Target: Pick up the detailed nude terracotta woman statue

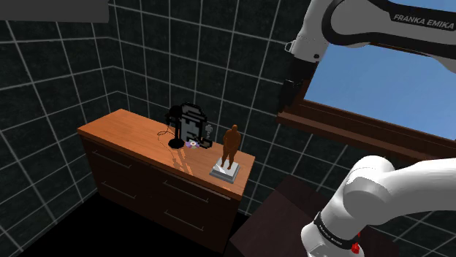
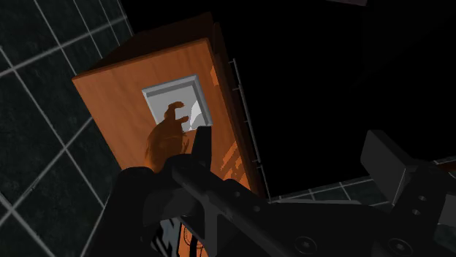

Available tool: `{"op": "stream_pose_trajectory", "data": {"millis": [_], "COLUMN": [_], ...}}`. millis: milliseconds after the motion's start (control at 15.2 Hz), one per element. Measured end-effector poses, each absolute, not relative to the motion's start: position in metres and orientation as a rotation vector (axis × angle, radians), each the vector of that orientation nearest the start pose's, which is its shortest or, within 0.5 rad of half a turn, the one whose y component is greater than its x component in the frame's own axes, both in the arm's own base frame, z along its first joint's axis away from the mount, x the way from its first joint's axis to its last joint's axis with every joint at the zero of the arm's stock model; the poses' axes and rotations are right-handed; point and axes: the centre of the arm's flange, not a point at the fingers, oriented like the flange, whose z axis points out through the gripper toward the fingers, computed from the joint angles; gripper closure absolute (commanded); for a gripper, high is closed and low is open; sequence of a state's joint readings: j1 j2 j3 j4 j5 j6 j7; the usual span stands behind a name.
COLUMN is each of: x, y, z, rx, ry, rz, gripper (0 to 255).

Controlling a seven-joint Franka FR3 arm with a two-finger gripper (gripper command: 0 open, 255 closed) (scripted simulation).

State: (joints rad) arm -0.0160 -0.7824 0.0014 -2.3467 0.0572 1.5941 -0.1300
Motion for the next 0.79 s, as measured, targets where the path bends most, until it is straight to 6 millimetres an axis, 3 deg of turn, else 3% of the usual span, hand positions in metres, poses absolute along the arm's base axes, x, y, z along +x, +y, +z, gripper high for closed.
{"op": "stream_pose_trajectory", "data": {"millis": [132, 330, 792], "x": [0.315, 0.340, 0.404], "y": [0.001, -0.006, -0.032], "z": [0.592, 0.572, 0.510], "rx": [-3.083, -3.088, -3.100], "ry": [-0.172, -0.146, -0.074], "rz": [-0.051, -0.048, -0.040], "gripper": [0, 0, 0]}}
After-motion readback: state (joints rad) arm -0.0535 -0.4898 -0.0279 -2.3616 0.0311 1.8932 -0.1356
